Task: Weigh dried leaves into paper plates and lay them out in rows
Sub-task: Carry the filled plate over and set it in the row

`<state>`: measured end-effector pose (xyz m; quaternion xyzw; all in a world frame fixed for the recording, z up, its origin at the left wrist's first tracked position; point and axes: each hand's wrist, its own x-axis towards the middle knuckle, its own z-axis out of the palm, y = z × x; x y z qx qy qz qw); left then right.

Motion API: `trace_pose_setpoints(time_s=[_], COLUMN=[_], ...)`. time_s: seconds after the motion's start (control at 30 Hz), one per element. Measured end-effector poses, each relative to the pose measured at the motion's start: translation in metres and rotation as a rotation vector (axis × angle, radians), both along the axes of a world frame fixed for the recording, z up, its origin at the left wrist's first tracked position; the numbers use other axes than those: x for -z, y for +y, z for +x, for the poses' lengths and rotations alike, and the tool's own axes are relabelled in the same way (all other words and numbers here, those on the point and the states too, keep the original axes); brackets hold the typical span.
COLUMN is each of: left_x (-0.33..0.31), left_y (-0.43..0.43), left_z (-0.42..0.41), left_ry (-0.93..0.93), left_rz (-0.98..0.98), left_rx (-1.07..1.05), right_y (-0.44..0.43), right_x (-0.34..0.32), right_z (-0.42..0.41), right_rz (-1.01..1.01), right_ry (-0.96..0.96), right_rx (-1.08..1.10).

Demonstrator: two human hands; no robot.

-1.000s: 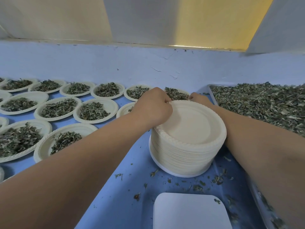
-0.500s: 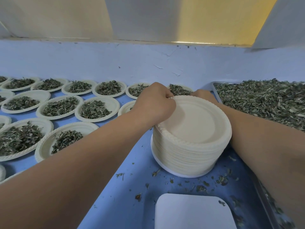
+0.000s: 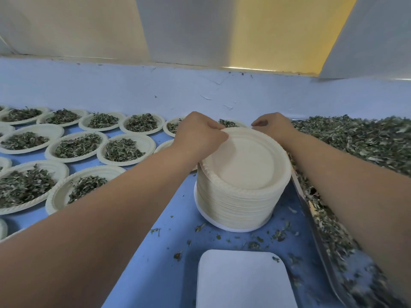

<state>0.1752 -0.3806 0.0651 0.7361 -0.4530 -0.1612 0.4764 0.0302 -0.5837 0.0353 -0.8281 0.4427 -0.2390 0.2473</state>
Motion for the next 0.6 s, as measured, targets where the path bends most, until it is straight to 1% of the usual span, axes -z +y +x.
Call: trace_pose_setpoints(time_s=[0.07,0.2,0.27,0.37,0.47,0.53,0.6], left_x=[-0.007,-0.022,-0.029,-0.034,-0.032,-0.030,-0.028], left_y=[0.001,0.005,0.008,0.016,0.024,0.031,0.039], left_z=[-0.002,-0.005,-0.007,-0.007,-0.009,-0.011,-0.014], left_ry=[0.048,0.066,0.082,0.149,0.291,0.384,0.442], left_rz=[0.008,0.046,0.064,0.047,-0.017,-0.063,-0.098], left_rx=[-0.015,-0.031,-0.049,-0.074,-0.120,-0.143,-0.139], right_y=[0.011,0.032,0.044,0.065,0.091,0.107,0.119], right_x=[-0.009,-0.024,-0.030,-0.034,-0.033,-0.032,-0.033], right_z=[-0.007,-0.021,-0.028,-0.037,-0.048,-0.055,-0.062], right_rz=[0.059,0.235,0.306,0.283,0.245,0.184,0.097], right_ry=[-0.105,-0.347,-0.381,-0.363,-0.306,-0.307,-0.330], right_rx=[0.025,0.060,0.065,0.024,-0.040,-0.062,-0.035])
